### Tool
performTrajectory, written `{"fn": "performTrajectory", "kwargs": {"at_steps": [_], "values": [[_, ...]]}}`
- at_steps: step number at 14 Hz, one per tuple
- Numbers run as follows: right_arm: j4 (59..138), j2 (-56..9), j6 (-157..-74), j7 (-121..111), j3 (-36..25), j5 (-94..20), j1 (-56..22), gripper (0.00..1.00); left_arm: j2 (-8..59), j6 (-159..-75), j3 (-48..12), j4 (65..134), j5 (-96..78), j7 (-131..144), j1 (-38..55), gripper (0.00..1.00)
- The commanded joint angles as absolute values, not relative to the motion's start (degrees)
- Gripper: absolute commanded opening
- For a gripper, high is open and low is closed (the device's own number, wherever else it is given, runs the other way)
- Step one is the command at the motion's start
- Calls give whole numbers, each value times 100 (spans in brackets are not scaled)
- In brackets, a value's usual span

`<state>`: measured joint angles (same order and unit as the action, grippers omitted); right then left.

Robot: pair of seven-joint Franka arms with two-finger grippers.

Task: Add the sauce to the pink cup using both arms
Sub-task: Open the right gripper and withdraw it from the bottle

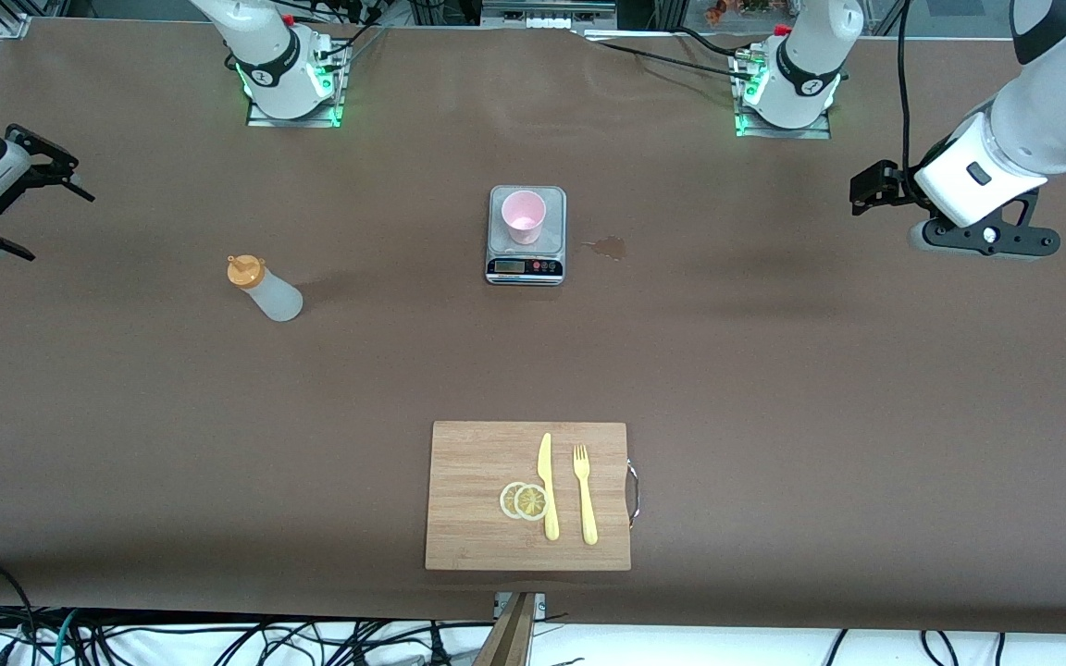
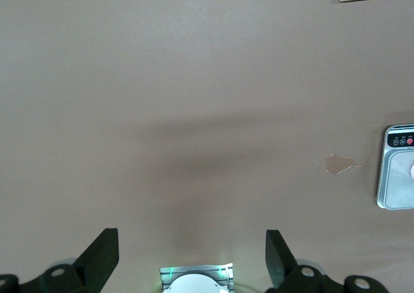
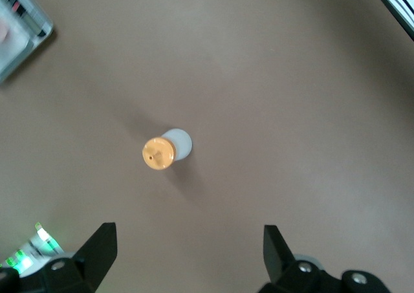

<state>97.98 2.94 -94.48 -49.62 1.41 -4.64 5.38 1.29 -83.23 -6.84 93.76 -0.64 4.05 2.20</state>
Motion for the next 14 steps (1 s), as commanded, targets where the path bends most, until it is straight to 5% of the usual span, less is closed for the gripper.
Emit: {"fn": "performTrajectory", "kwargs": {"at_steps": [1, 14], "values": [[9923, 518, -9501, -3608, 35, -369, 334, 100, 211, -8191, -677, 9193, -132, 448, 220, 100], [9747, 773, -9308, -747, 9, -334, -123, 100, 211, -8191, -686, 9193, -141, 457, 229, 100]]}}
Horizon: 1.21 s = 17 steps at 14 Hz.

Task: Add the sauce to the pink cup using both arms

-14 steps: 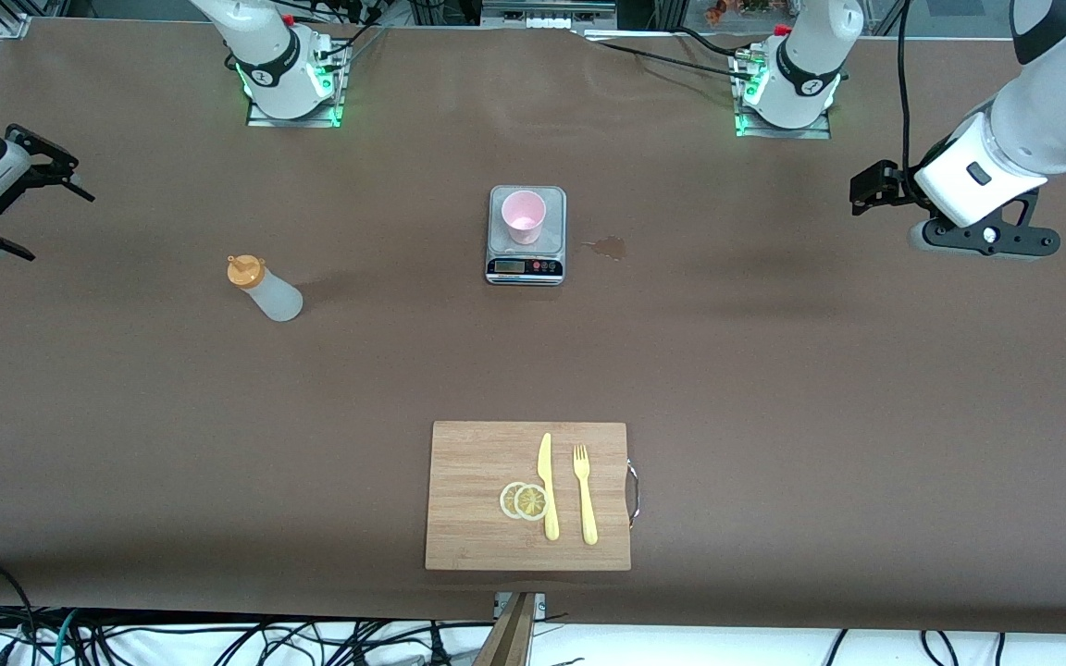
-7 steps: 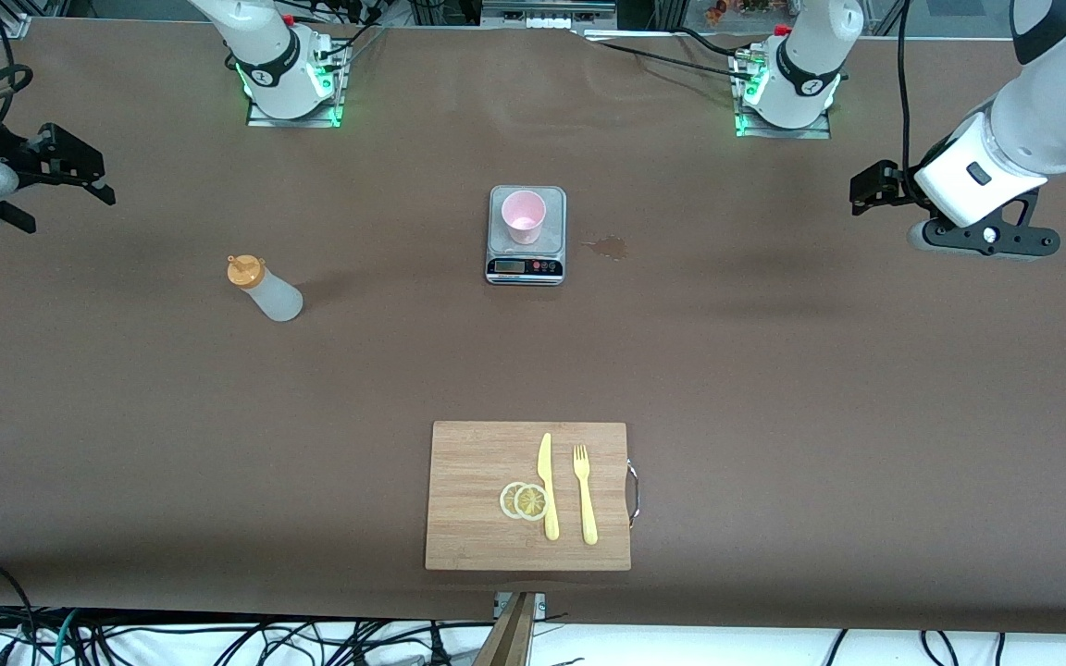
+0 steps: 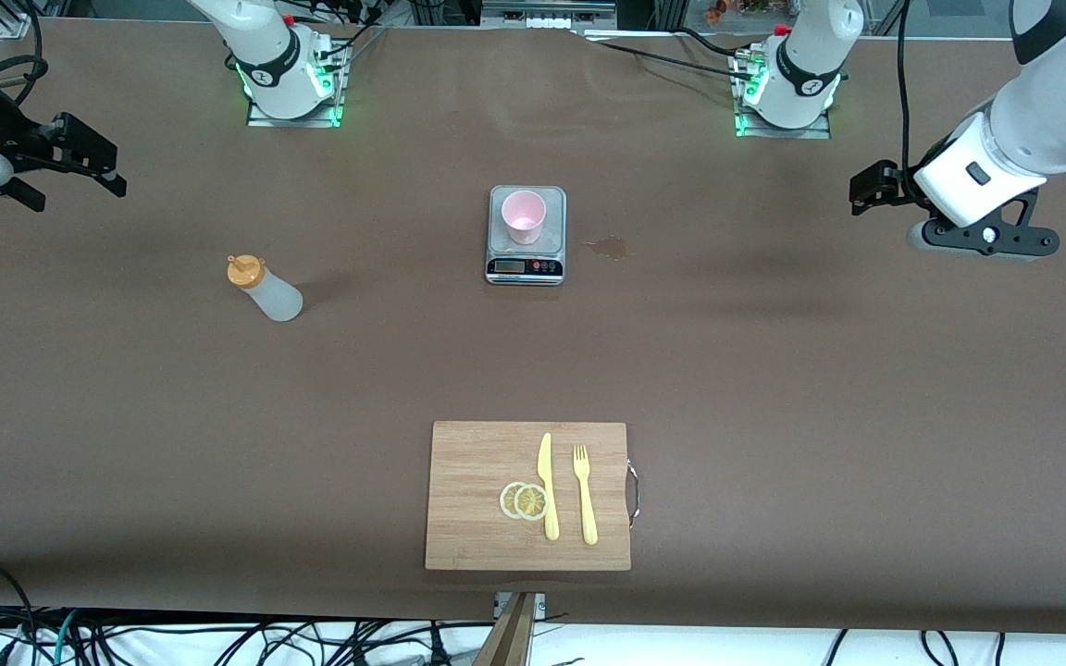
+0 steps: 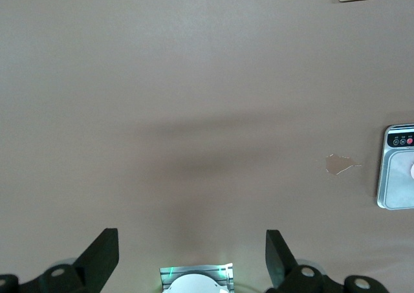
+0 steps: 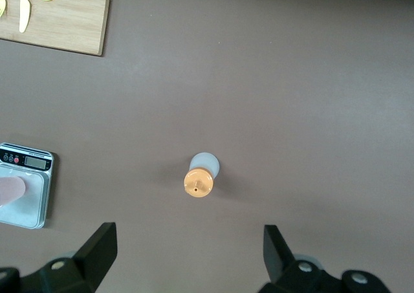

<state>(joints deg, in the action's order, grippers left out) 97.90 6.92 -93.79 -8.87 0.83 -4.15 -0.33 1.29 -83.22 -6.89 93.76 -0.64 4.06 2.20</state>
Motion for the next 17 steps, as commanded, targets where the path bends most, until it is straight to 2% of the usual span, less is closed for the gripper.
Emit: {"fn": "performTrajectory", "kwargs": {"at_steps": [1, 17], "values": [[9738, 765, -9308, -677, 9, -325, -123, 100, 202, -8191, -686, 9193, -141, 448, 229, 100], [9712, 756, -9246, -589, 61, -62, -123, 100, 211, -8191, -677, 9193, -141, 448, 211, 100]]}}
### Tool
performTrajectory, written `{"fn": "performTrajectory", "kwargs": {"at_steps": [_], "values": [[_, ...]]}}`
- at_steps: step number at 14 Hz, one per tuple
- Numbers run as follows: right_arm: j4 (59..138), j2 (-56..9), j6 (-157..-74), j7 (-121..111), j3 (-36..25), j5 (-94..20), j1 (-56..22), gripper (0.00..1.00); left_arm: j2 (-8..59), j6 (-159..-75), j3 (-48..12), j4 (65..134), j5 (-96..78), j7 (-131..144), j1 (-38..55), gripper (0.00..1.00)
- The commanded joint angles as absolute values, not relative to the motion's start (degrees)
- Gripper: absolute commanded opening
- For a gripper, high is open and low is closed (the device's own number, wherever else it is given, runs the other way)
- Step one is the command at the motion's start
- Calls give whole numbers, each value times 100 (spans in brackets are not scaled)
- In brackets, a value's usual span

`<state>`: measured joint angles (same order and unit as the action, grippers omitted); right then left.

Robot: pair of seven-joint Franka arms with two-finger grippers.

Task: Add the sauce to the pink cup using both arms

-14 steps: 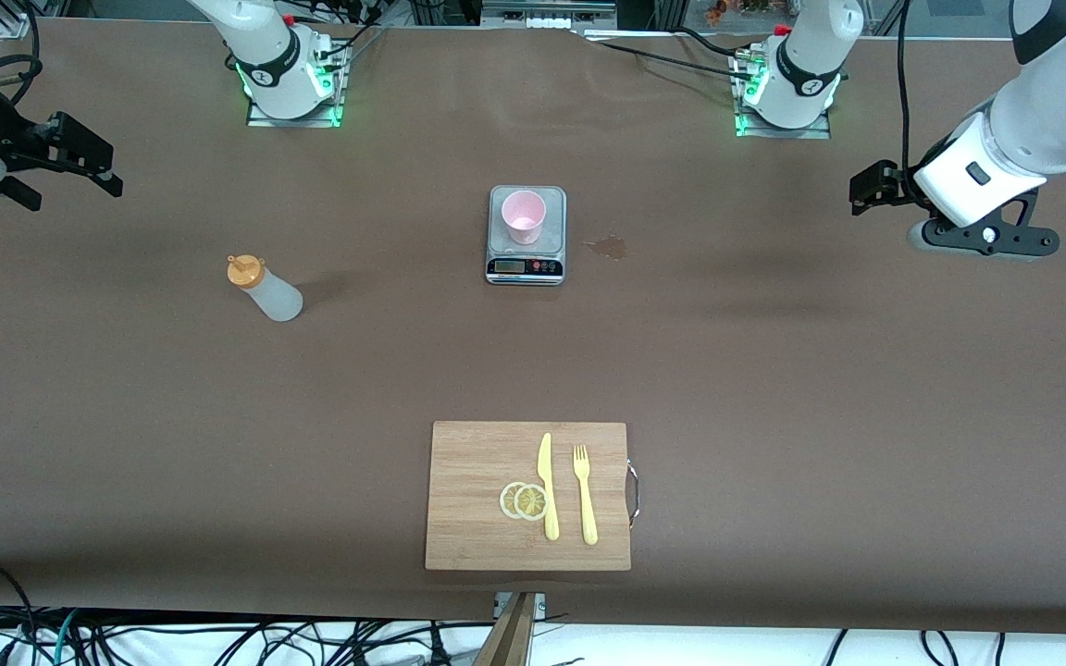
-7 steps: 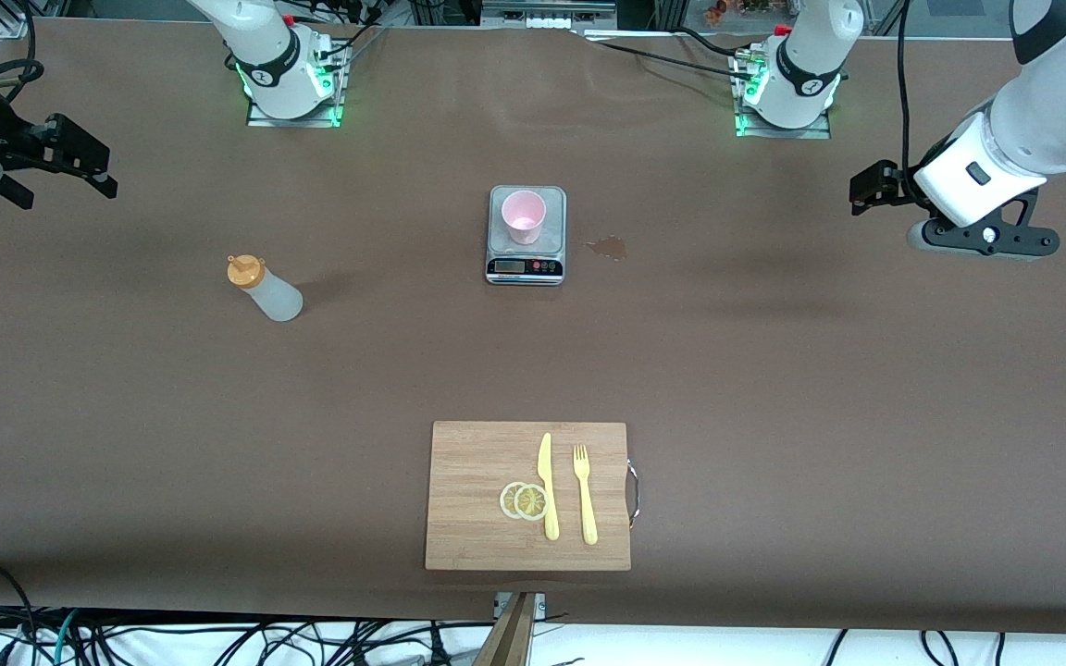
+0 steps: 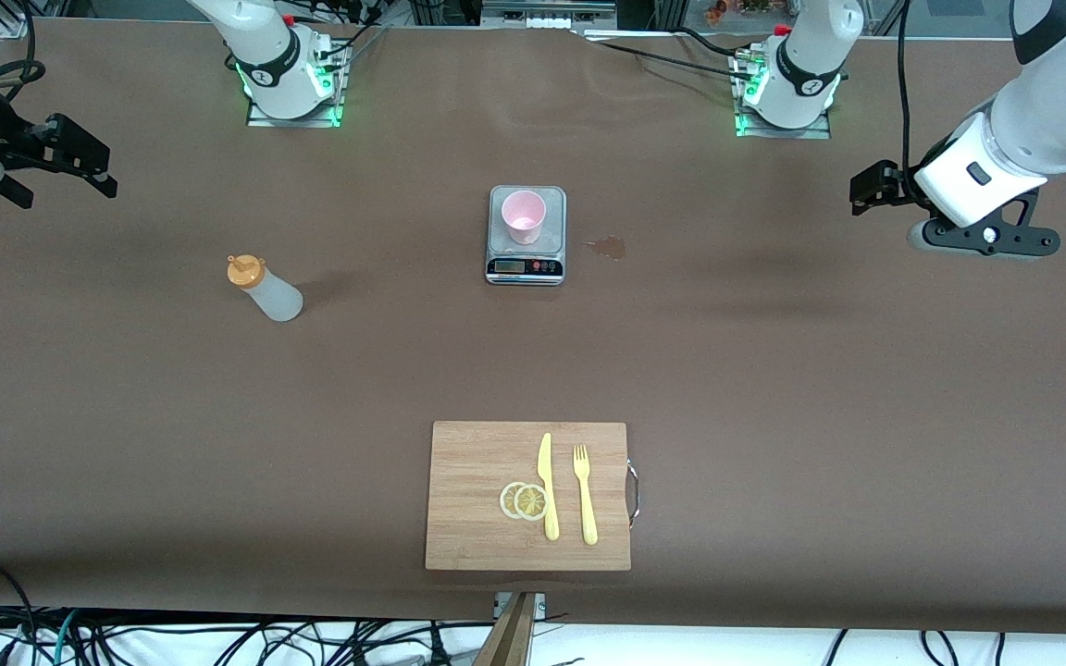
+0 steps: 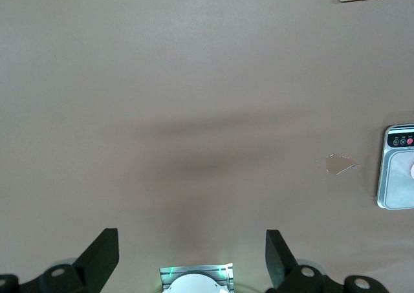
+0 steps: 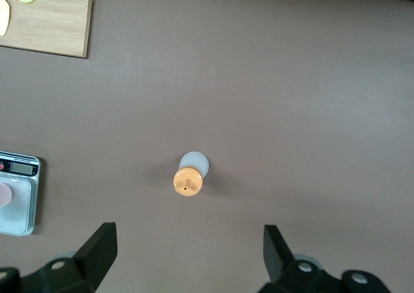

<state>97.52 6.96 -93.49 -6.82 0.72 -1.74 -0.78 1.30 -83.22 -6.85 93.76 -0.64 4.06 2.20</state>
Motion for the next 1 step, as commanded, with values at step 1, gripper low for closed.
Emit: {"fn": "performTrajectory", "kwargs": {"at_steps": [1], "values": [[9712, 756, -9246, -571, 70, 8, -123, 100, 211, -8191, -677, 9193, -141, 448, 211, 100]]}}
